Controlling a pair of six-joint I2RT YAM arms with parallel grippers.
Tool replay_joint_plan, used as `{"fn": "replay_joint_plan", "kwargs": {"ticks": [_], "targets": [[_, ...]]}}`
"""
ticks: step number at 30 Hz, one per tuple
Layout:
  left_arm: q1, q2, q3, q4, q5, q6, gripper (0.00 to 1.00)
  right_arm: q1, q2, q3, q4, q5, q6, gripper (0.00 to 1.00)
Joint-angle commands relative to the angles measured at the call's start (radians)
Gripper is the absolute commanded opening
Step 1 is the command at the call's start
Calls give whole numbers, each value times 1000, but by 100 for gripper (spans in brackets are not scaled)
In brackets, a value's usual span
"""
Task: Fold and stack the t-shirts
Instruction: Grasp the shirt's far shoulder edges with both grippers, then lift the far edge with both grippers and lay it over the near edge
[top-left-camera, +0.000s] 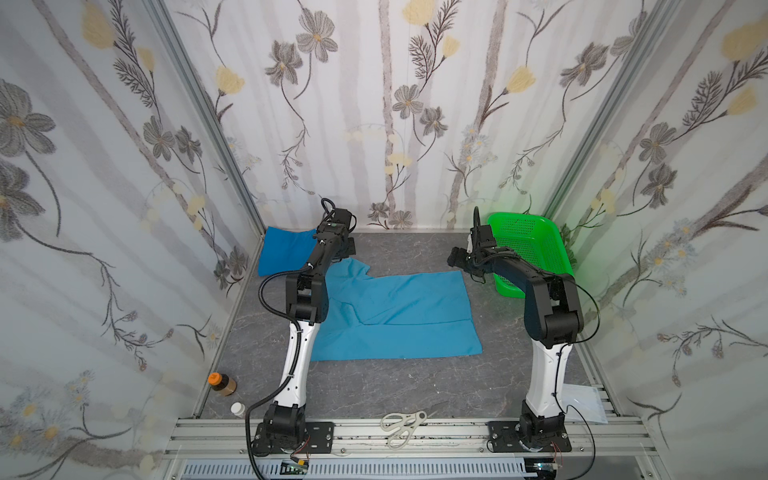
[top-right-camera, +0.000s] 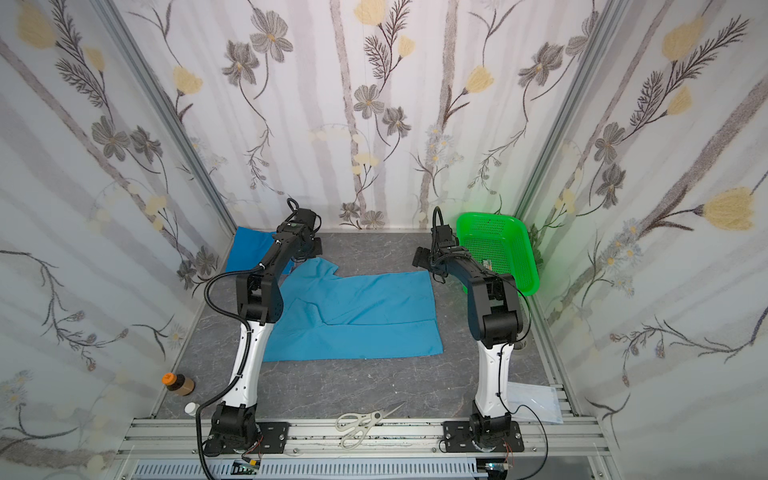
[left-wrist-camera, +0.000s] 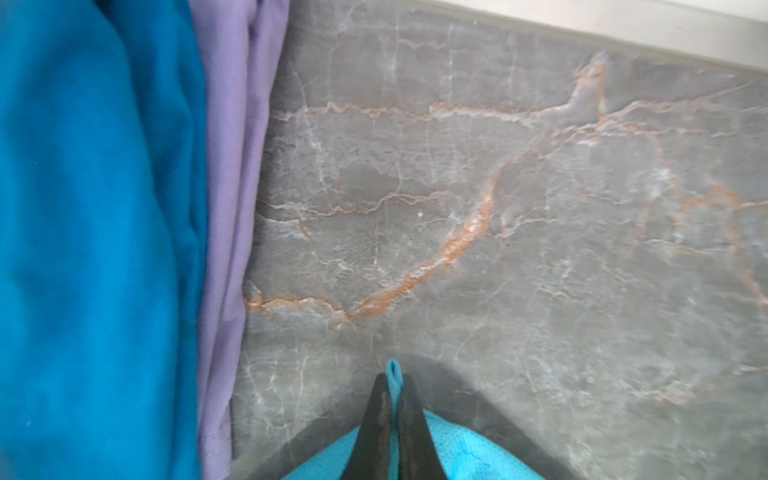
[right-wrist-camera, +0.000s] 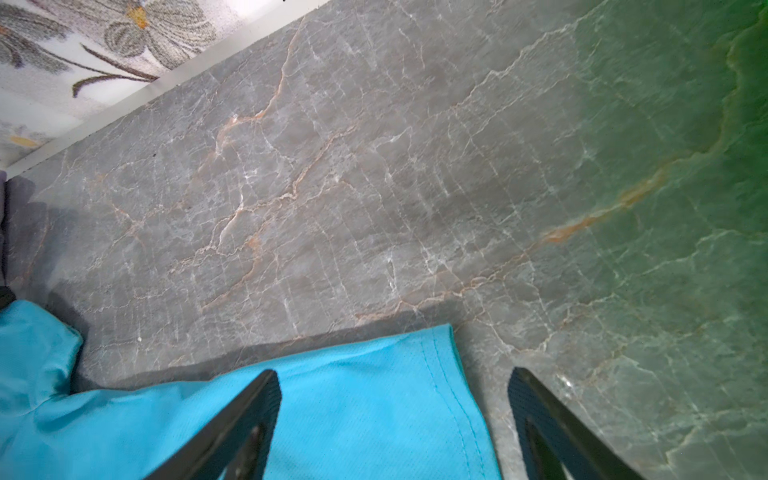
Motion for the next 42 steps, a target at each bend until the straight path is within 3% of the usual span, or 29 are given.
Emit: {"fn": "replay_joint_plan", "kwargs": {"ticks": [1, 8, 16, 21, 26, 29, 35, 42], "targets": [[0, -64, -35, 63, 62, 28, 0, 0, 41, 52, -52, 38, -14, 82], [0, -174, -162, 135, 80, 33, 0, 3, 126, 147, -134, 58, -6, 63], [-1, -182, -172, 123, 74, 45, 0, 0, 110, 87, -122, 92, 18, 62], [0, -195, -192, 125, 71, 50, 0, -10, 118, 68, -85, 46, 34, 36], [0, -207, -202, 123, 65, 53, 0, -11, 109, 73, -59, 34, 43, 24], [-1, -211, -200, 123, 64, 57, 0, -12, 113, 95, -62, 42, 40, 22], [-1, -219, -191, 108, 60, 68, 0, -14, 120, 124, -71, 35, 26, 0], [1, -262, -215, 102, 57, 75, 0, -12, 79, 121, -60, 27, 8, 0]]}}
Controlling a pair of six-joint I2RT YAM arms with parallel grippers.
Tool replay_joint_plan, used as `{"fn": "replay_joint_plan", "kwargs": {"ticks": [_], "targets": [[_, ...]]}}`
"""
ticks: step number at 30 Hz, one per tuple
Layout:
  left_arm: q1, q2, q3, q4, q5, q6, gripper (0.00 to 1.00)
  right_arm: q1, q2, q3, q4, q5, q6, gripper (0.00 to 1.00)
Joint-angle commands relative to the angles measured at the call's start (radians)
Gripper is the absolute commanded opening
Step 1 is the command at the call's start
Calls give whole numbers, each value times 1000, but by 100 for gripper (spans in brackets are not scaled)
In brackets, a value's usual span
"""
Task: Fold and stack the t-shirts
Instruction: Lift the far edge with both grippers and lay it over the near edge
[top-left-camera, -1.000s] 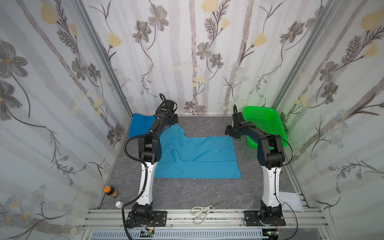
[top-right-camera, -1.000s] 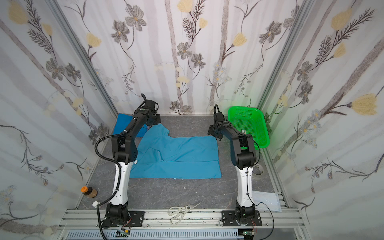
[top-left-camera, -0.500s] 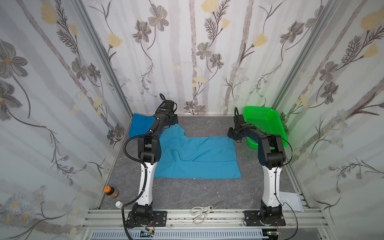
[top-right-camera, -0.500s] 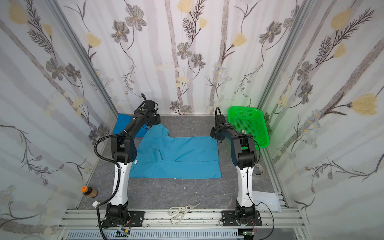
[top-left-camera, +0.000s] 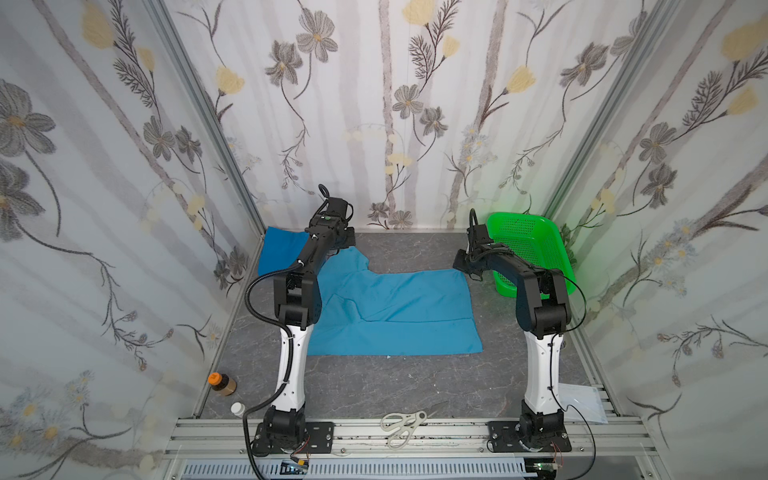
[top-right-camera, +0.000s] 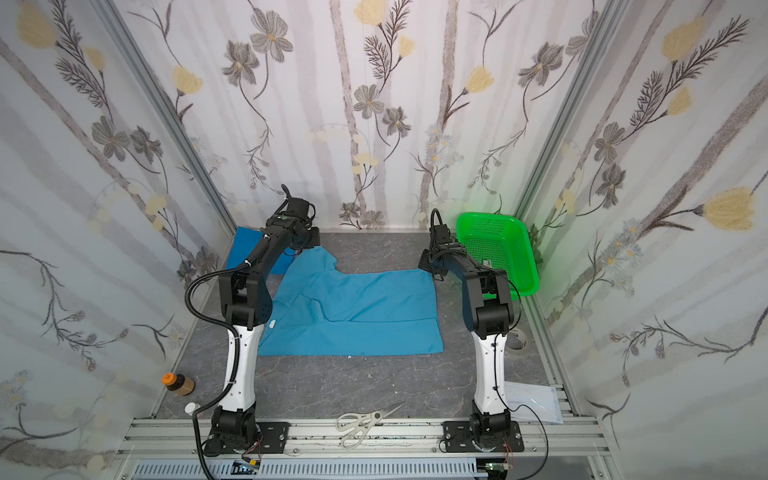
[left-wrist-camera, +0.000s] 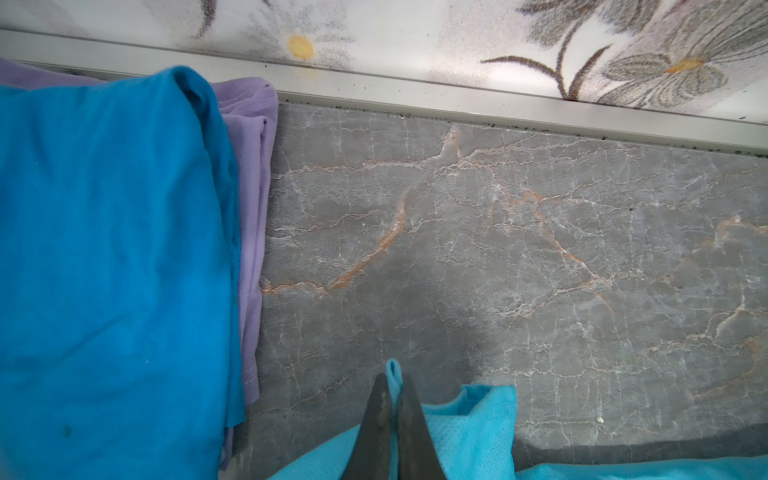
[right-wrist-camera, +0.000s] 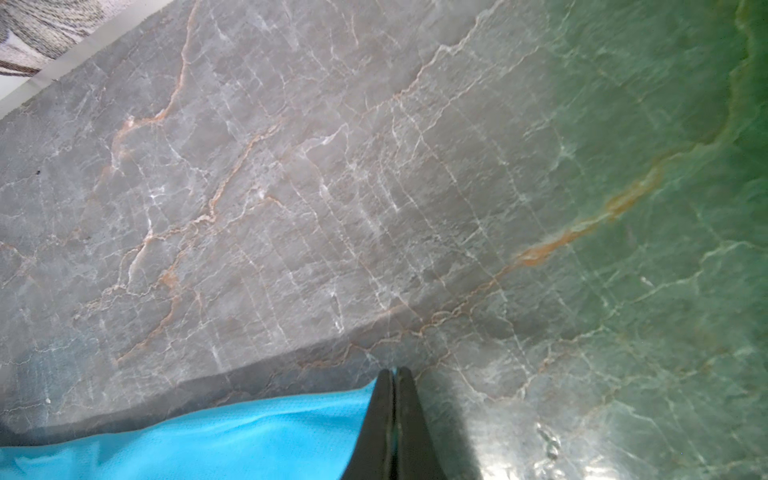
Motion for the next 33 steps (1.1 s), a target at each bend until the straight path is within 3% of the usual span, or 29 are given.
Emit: {"fn": "replay_joint_plan", "kwargs": {"ticks": [1, 9, 15, 21, 33], "targets": [[2, -55, -35, 23, 0, 16, 0, 2, -47, -18, 56, -20, -19, 0], [24, -256, -317, 152, 59, 18, 0, -12, -126, -128, 156, -106, -55, 0], [39, -426, -591, 292, 11, -37, 0, -13, -240, -299, 277, -136, -70, 0], [51, -527, -712, 337, 56, -73, 0, -13, -332, -408, 339, -173, -95, 0], [48, -789, -1045, 405, -45, -172, 0, 5, -491, -605, 402, -229, -121, 0]]}}
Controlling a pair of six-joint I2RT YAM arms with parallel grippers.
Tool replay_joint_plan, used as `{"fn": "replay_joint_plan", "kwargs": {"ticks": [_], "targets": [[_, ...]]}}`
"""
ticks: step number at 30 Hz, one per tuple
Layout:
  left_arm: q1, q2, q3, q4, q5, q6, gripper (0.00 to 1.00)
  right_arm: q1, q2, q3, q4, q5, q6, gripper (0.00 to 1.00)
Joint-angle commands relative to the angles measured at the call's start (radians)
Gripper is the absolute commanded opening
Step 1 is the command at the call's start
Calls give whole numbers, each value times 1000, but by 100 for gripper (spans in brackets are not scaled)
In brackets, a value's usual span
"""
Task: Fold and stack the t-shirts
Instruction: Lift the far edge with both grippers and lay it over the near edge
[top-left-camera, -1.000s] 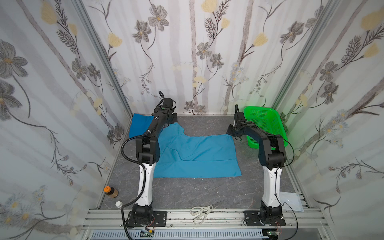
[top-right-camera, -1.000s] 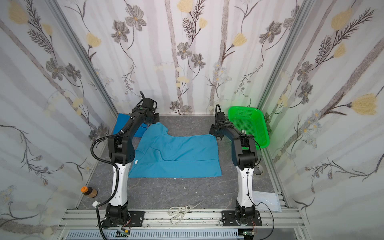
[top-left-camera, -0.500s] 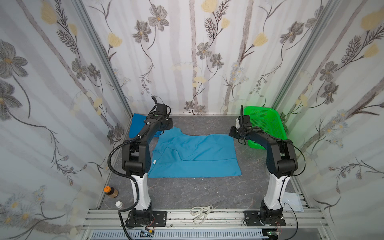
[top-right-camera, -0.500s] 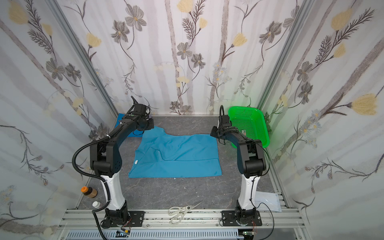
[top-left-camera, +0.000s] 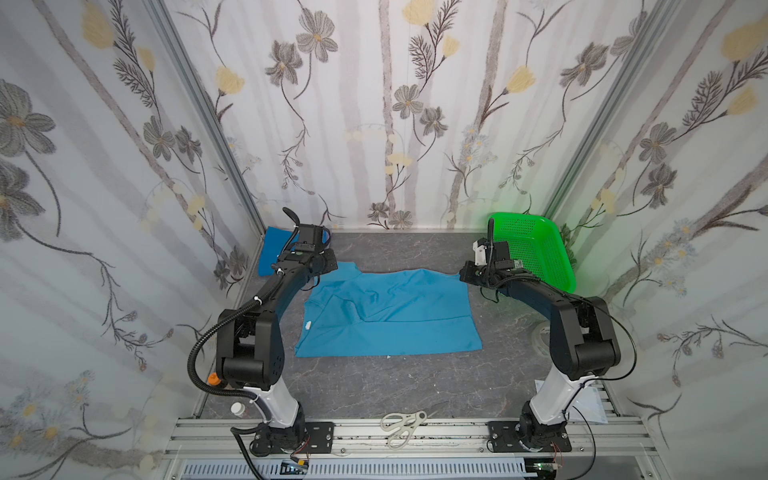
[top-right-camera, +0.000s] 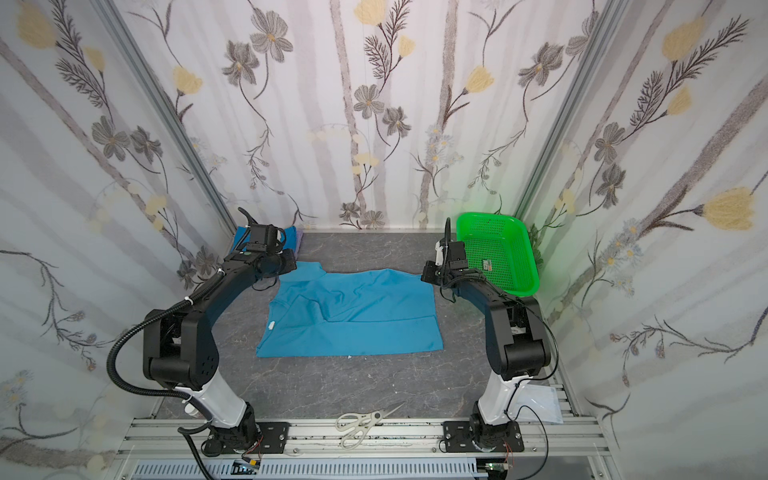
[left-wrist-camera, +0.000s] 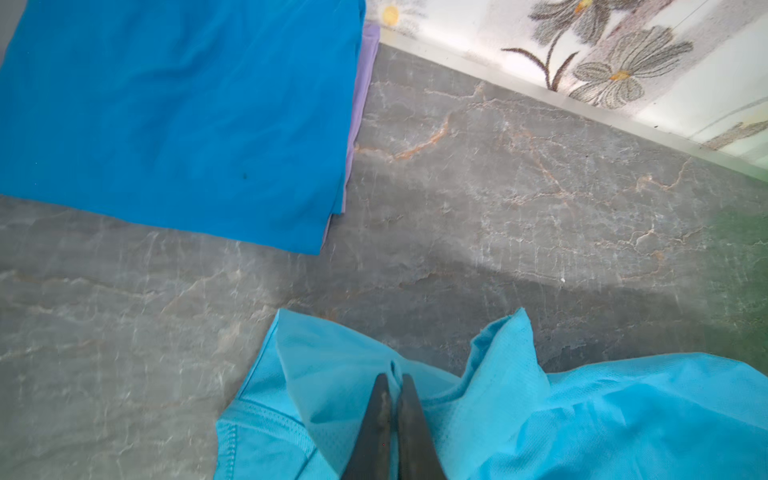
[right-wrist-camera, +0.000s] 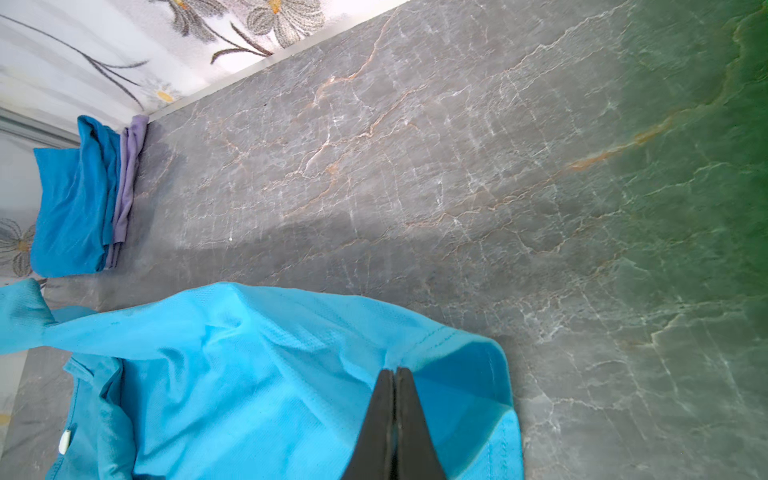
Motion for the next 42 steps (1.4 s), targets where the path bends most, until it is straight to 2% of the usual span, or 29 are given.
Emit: {"fn": "replay_joint_plan", "kwargs": {"ticks": [1, 8, 15, 26, 33, 42], "targets": [[-1, -47, -46, 28, -55, -46, 0, 4, -33, -33, 50, -23, -23, 0], [-2, -163, -191, 30, -102, -93, 0, 7, -106, -133, 59, 7, -32, 0], [-12, -257, -275, -18, -143, -131, 0, 7, -135, -182, 26, 31, -48, 0], [-51, -492, -462, -39, -187, -161, 0, 22, -179, -272, 44, 2, -75, 0], [-71, -514, -520, -36, -160, -169, 0, 39, -204, -325, 65, 1, -78, 0], [-114, -588, -583, -82, -210, -187, 0, 38, -172, -295, 68, 19, -68, 0]]}}
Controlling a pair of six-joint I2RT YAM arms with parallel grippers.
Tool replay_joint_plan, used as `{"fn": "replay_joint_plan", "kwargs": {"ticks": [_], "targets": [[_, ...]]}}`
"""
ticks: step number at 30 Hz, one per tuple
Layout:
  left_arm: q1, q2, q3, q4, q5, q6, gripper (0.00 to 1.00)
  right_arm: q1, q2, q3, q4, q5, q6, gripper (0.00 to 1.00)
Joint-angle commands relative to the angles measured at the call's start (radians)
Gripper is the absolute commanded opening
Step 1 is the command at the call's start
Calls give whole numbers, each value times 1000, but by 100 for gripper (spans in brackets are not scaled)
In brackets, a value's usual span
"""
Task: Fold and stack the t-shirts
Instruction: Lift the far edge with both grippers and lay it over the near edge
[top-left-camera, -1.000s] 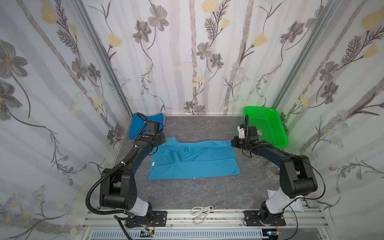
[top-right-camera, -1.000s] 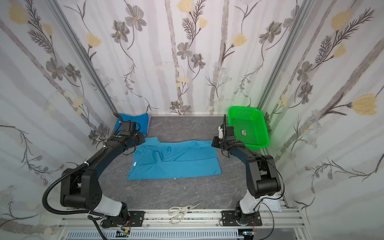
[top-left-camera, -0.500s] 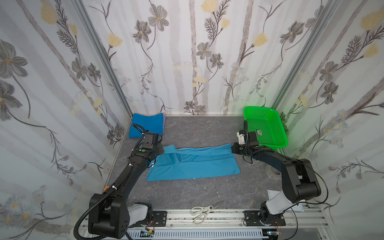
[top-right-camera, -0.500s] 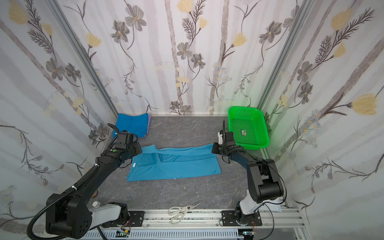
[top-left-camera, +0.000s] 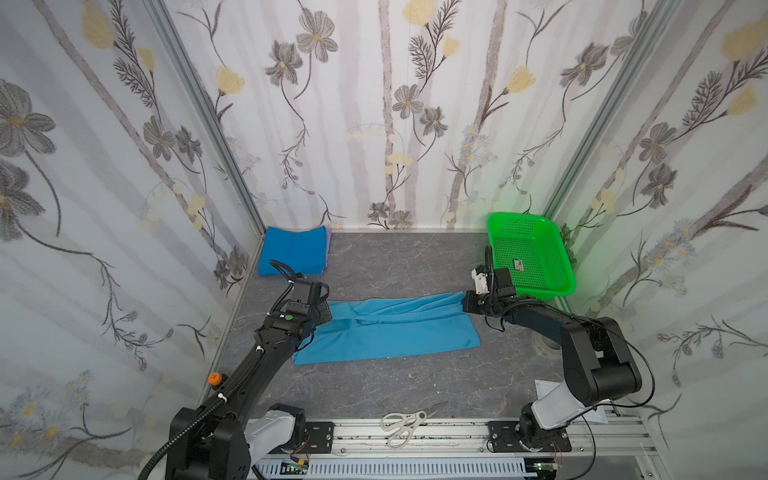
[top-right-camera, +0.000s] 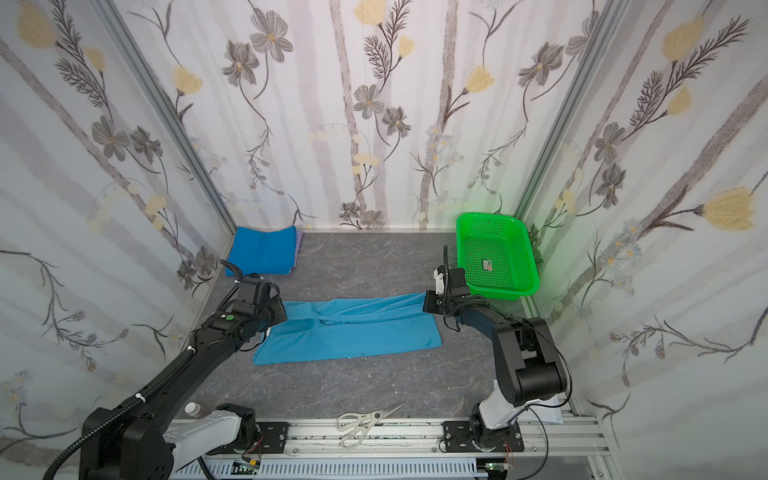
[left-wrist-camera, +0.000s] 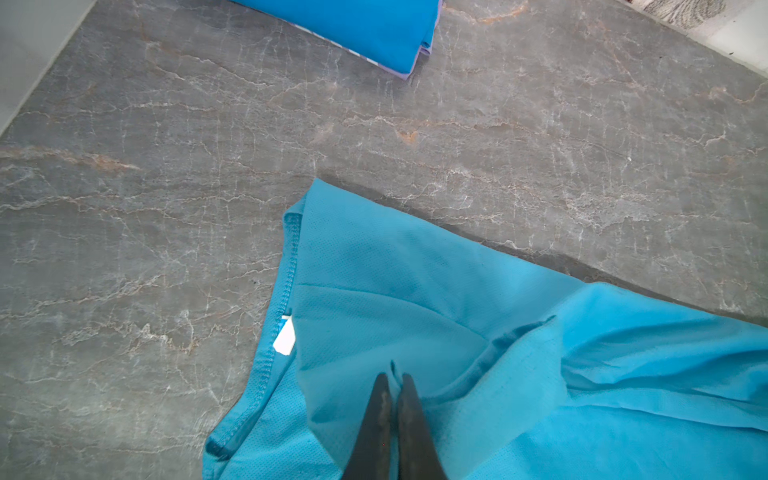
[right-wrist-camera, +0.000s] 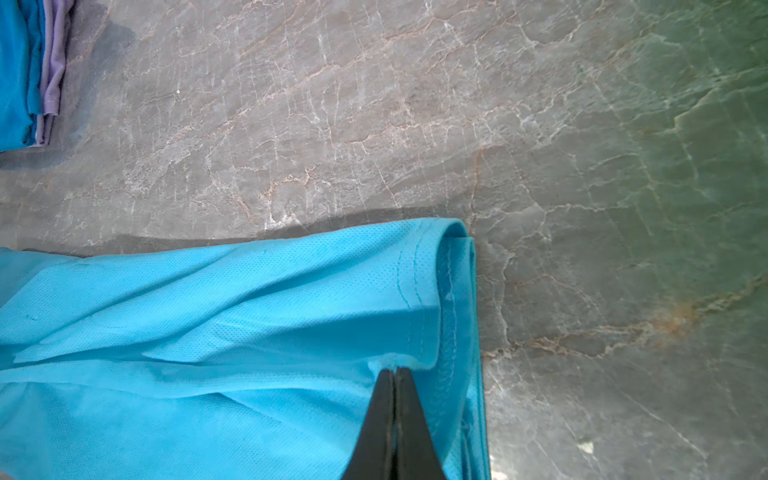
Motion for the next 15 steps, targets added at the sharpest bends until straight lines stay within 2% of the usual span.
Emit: {"fn": "replay_joint_plan", "kwargs": {"ticks": [1, 8, 11, 12, 15], "targets": [[-4, -24, -28, -30, -36, -32, 0, 0, -17, 0, 48, 16, 1, 0], [-5, -35, -64, -49, -53, -46, 0, 3, -95, -86, 35, 22, 10, 0], [-6, -41, -66, -58, -50, -51, 0, 2, -146, -181, 54, 35, 39, 1], [-8, -47, -69, -61, -49, -51, 0, 1, -179, -208, 69, 31, 51, 6], [-11, -71, -82, -69, -46, -58, 0, 0, -247, -236, 58, 66, 76, 45]]}}
